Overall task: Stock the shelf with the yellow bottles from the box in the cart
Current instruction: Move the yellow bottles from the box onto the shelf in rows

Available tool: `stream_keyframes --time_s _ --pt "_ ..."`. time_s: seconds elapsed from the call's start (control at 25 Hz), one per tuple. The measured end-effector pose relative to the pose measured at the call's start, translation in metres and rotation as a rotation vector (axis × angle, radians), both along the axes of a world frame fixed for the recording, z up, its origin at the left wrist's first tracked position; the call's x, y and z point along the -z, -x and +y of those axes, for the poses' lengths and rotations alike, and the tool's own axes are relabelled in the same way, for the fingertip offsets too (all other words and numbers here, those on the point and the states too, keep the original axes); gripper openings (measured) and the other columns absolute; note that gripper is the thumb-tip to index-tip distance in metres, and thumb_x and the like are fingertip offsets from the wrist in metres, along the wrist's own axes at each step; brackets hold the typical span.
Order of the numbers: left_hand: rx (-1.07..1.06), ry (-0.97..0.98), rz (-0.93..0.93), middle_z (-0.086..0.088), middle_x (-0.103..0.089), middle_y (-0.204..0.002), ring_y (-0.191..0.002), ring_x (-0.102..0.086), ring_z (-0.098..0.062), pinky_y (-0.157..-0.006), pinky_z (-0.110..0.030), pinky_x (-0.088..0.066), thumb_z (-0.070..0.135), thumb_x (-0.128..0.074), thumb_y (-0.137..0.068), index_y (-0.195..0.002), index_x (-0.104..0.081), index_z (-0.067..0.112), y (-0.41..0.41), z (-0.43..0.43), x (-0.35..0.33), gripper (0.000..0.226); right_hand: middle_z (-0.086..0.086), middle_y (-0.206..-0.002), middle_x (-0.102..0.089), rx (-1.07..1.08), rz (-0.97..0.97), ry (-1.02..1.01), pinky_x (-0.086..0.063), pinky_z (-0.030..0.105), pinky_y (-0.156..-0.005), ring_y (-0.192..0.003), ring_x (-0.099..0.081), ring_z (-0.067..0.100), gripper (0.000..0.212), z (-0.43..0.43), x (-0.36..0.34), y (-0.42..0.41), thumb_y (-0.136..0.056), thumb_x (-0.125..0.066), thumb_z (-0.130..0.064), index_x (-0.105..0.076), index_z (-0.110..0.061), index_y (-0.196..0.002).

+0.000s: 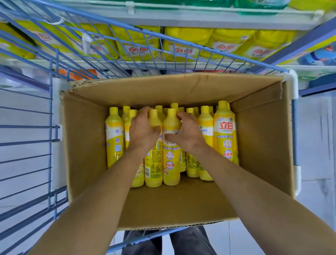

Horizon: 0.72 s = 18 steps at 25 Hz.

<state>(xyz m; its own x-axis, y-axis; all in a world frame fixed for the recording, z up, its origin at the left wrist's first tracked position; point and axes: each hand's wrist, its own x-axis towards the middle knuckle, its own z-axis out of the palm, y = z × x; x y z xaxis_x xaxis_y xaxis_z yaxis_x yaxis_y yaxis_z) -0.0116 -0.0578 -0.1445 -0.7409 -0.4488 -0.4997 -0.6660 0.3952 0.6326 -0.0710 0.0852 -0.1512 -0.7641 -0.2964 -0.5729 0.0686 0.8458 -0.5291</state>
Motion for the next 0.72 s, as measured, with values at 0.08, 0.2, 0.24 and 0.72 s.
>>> stream_keyframes --time_s 0.08,0.2,0.24,0.72 --pt "-0.1 -0.164 0.006 0.001 -0.066 -0.11 -0.103 -0.059 -0.015 -0.091 -0.025 -0.048 0.011 -0.08 -0.077 -0.124 -0.062 0.008 0.0 -0.007 -0.004 0.05 0.008 -0.138 -0.051 0.027 -0.033 0.016 -0.05 0.037 -0.102 -0.125 -0.053 0.023 0.093 0.005 -0.001 0.0 -0.064 -0.095 -0.033 -0.05 -0.013 -0.143" --pt "-0.073 -0.328 -0.005 0.002 -0.073 -0.105 -0.101 -0.068 -0.014 -0.095 -0.041 -0.056 0.02 -0.089 -0.067 -0.114 -0.069 0.015 -0.005 -0.023 -0.003 0.051 0.005 -0.131 -0.056 0.075 -0.101 0.087 -0.054 0.036 -0.093 -0.118 -0.057 0.021 0.087 0.014 -0.005 0.002 -0.062 -0.095 -0.03 -0.052 -0.014 -0.136" --pt "-0.068 -0.389 -0.016 0.0 -0.072 -0.108 -0.102 -0.068 -0.014 -0.095 -0.043 -0.057 0.015 -0.089 -0.068 -0.118 -0.065 0.016 -0.008 -0.025 -0.006 0.055 0.004 -0.127 -0.058 0.08 -0.122 0.117 -0.055 0.034 -0.089 -0.115 -0.058 0.02 0.083 0.017 -0.008 0.001 -0.063 -0.095 -0.027 -0.052 -0.014 -0.133" --pt "-0.029 -0.49 0.116 -0.009 -0.073 -0.111 -0.107 -0.07 -0.025 -0.091 -0.048 -0.059 0.01 -0.091 -0.07 -0.118 -0.063 0.014 -0.018 -0.047 -0.098 0.055 -0.004 -0.097 -0.078 -0.111 -0.138 0.365 -0.062 0.036 -0.082 -0.092 -0.073 0.01 0.045 0.008 -0.11 0.023 -0.065 -0.094 -0.033 -0.074 -0.018 -0.103"
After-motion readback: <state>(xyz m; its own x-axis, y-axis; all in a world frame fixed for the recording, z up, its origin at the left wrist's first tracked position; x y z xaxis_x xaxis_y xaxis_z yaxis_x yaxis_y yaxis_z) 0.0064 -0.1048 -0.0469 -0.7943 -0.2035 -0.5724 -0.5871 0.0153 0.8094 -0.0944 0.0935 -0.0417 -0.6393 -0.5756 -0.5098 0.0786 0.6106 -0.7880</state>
